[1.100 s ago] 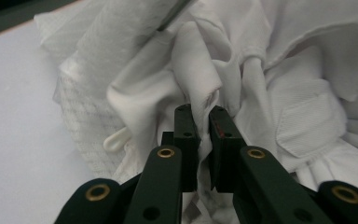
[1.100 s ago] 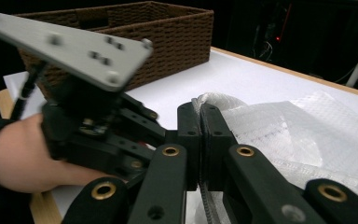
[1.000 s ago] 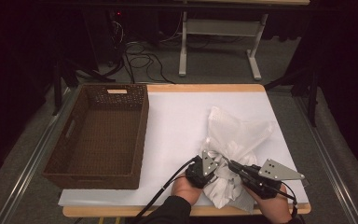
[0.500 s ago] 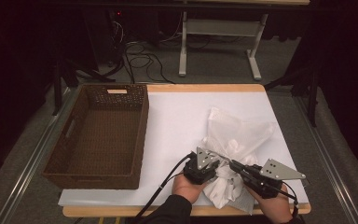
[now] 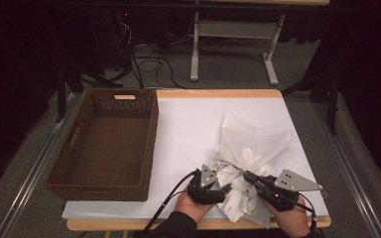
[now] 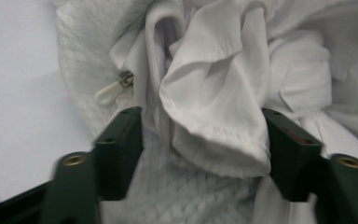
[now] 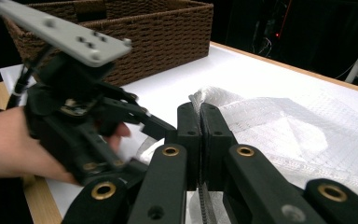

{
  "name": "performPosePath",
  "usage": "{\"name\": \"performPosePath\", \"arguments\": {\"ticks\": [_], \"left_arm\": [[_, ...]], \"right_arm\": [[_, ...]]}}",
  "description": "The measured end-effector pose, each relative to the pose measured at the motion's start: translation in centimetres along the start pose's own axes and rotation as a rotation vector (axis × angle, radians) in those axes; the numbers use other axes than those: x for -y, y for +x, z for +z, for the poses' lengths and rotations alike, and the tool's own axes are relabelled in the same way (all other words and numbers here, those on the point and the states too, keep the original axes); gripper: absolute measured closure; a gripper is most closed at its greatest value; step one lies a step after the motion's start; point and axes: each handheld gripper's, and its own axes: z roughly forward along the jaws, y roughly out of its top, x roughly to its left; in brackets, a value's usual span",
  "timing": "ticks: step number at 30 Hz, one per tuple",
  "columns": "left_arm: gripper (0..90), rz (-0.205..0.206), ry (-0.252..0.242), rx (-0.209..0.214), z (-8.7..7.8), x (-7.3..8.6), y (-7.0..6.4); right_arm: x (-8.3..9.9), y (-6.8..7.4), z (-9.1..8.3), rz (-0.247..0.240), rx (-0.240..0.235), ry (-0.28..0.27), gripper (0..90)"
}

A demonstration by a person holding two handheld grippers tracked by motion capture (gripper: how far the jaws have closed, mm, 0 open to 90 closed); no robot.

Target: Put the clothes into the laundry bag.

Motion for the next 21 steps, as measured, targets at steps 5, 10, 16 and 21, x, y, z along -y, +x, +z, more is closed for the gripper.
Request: {"name": "performPosePath", "arguments": {"ticks": [5,10,16,21], "left_arm": [[75.9,0.001,0.000,-0.054,0.7,-0.7,-0.1],[83.8,0.040,-0.062,-0.070,-0.1,-1.6,-0.9],[83.7,0.112,-0.134,-0.085,-0.6,-3.0,-3.0],[82.9,0.096,-0.086,-0.121,1.6,-3.5,-2.2]], "right_arm": [[0.1,-0.1,0.1,0.007,0.002,0.004,89.5],[0.1,-0.1,0.1,0.007,0.003,0.003,89.5],[0.1,-0.3,0.3,0.014,0.004,-0.008,89.6],[0.0,-0.3,0.0,0.016,0.001,-0.026,89.6]]}}
